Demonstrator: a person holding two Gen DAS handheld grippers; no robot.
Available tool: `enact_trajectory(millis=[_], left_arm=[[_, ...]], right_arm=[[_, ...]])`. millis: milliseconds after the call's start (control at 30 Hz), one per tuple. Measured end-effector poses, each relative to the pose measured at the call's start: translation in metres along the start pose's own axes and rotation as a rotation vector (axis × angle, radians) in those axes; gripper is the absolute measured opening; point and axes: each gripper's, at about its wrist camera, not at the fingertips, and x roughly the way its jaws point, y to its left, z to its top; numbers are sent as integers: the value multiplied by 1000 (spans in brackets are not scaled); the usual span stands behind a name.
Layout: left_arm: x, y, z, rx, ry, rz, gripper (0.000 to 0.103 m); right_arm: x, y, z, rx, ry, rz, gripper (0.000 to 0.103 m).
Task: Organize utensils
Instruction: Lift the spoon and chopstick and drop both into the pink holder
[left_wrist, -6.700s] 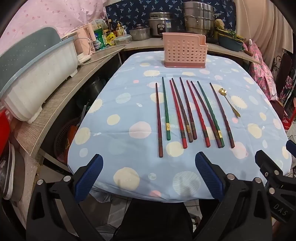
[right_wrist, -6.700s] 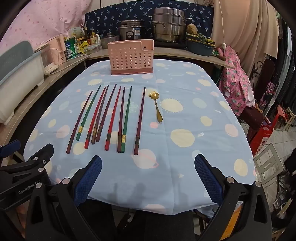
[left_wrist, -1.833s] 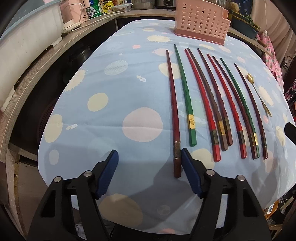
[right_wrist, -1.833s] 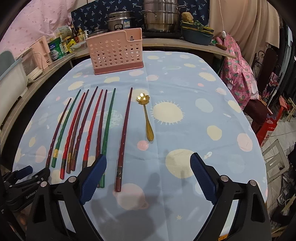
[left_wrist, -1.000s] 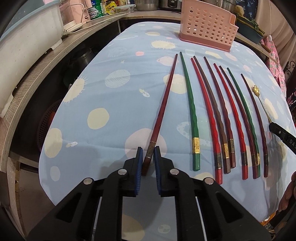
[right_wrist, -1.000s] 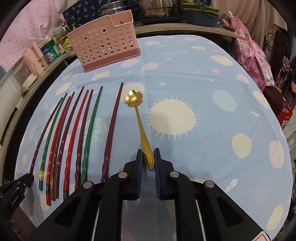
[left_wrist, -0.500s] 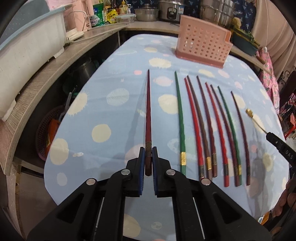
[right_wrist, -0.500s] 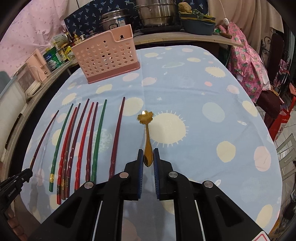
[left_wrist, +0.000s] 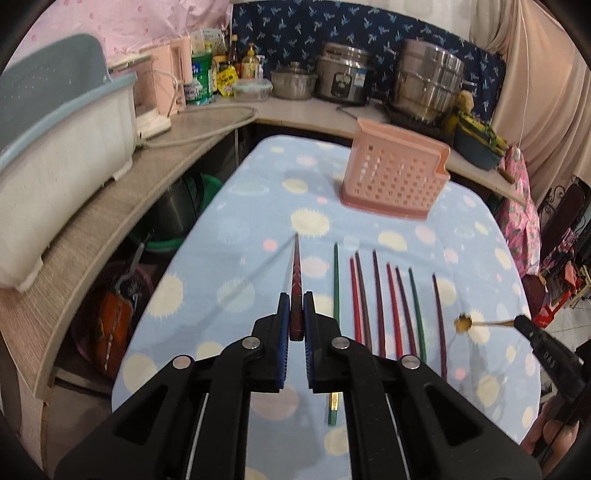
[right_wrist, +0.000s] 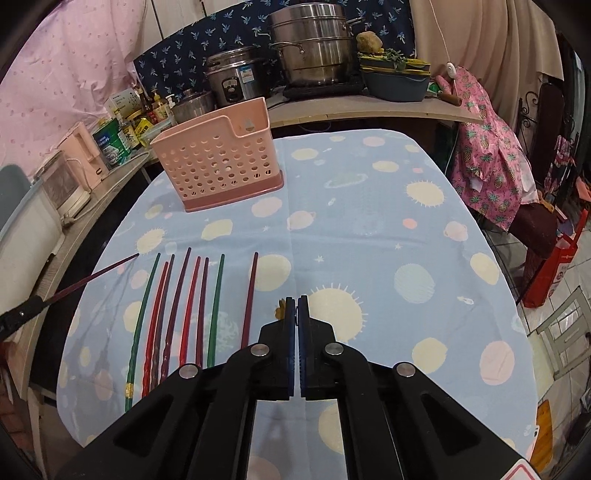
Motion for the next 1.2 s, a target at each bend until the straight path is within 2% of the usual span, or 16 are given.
enact_trajectory(millis=[200, 433, 733, 900, 1033, 1200], left_arm=[[-8, -5, 50, 9, -93, 10, 7], [-10, -18, 116, 19, -175, 0, 7], [-37, -46, 209, -5, -319, -75, 7], [-46, -66, 255, -23, -413, -108, 7], [-25, -78, 278, -33, -414, -120, 7], [15, -87, 285, -33, -375, -111, 7]], right_arm=[[-4, 0, 25, -2, -41, 13, 2], [-5, 5, 74, -4, -96, 55, 2], [3, 18, 162, 4, -184, 122, 2], [18, 29, 212, 0, -234, 122, 2], [38, 35, 241, 6, -237, 131, 2], [73, 41, 254, -3, -203, 113, 2]])
